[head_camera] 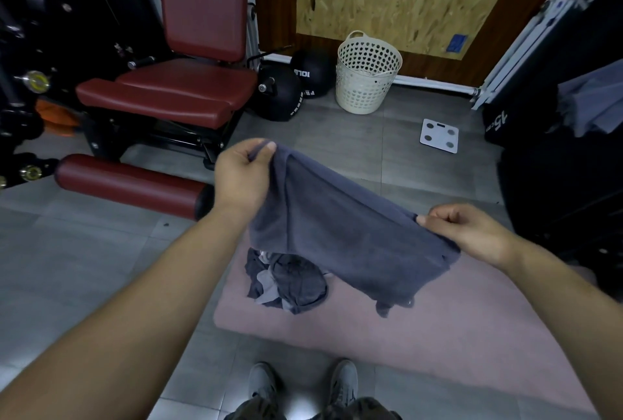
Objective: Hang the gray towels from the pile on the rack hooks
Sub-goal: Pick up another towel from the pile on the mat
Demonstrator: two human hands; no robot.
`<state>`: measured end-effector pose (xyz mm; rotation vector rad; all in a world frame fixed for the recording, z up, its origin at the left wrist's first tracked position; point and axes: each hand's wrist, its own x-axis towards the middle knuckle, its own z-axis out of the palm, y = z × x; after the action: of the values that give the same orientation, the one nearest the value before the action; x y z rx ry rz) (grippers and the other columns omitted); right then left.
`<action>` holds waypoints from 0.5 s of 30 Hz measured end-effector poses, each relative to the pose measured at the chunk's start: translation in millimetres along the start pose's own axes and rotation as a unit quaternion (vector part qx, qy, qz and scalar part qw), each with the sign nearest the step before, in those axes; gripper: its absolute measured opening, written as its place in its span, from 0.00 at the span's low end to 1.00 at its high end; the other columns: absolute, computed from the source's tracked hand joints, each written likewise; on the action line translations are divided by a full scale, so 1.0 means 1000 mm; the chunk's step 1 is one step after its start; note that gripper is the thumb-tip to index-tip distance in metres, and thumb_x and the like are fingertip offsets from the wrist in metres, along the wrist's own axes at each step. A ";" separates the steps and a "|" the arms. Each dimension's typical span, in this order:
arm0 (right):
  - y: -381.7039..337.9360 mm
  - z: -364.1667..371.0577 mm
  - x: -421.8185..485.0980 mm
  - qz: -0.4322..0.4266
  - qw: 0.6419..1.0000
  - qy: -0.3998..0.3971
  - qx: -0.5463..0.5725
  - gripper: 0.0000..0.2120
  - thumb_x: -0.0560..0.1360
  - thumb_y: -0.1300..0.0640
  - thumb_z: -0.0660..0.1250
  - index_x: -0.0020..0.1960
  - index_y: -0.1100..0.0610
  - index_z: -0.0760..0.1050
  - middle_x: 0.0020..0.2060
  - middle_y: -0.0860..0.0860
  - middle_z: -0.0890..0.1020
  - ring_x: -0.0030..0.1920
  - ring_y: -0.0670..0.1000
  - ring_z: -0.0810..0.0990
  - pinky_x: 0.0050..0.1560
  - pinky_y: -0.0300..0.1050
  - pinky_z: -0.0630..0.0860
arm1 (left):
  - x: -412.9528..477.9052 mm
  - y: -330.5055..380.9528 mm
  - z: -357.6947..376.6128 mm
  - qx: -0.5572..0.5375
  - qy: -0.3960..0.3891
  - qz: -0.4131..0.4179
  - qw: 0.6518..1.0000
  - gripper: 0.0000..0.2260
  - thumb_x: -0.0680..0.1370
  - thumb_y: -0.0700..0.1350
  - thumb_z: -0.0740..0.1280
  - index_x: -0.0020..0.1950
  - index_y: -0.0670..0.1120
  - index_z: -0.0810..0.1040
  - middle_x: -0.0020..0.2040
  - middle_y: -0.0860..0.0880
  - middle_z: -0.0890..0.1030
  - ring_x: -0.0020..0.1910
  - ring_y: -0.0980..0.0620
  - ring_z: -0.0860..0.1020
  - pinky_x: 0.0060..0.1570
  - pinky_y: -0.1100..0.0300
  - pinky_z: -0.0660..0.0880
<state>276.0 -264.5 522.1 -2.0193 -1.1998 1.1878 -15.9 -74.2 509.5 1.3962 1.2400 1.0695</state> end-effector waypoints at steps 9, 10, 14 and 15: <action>-0.029 0.030 -0.003 -0.099 0.989 0.045 0.103 0.05 0.76 0.60 0.73 0.43 0.61 0.84 0.36 0.52 0.85 0.37 0.45 0.80 0.41 0.36 0.77 | -0.054 0.008 0.047 0.093 -0.382 -0.003 0.919 0.25 0.77 0.34 0.67 0.71 0.53 0.73 0.66 0.59 0.77 0.58 0.66 0.77 0.56 0.74 0.71; -0.038 0.033 -0.003 -0.107 0.986 0.030 0.124 0.04 0.76 0.61 0.72 0.43 0.61 0.83 0.36 0.51 0.85 0.37 0.45 0.80 0.41 0.35 0.77 | -0.059 0.015 0.053 0.092 -0.427 -0.001 0.900 0.24 0.78 0.37 0.70 0.72 0.52 0.73 0.67 0.60 0.77 0.63 0.67 0.75 0.60 0.74 0.69; -0.056 0.029 -0.007 -0.118 0.974 -0.018 0.193 0.07 0.72 0.59 0.73 0.43 0.64 0.82 0.36 0.54 0.85 0.37 0.47 0.81 0.39 0.35 0.77 | -0.063 0.035 0.066 0.033 -0.461 -0.016 0.887 0.07 0.78 0.43 0.72 0.56 0.47 0.83 0.53 0.51 0.85 0.54 0.59 0.81 0.61 0.62 0.75; -0.055 0.026 -0.008 -0.113 0.973 -0.024 0.201 0.10 0.71 0.56 0.74 0.42 0.64 0.82 0.35 0.55 0.84 0.36 0.48 0.80 0.37 0.36 0.76 | -0.061 0.037 0.065 0.030 -0.448 -0.018 0.893 0.03 0.78 0.43 0.72 0.50 0.46 0.84 0.47 0.51 0.85 0.49 0.58 0.81 0.58 0.60 0.76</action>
<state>227.7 -245.2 554.7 -1.5228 -1.0736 1.2525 47.6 -142.1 534.2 1.6204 0.6011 0.2540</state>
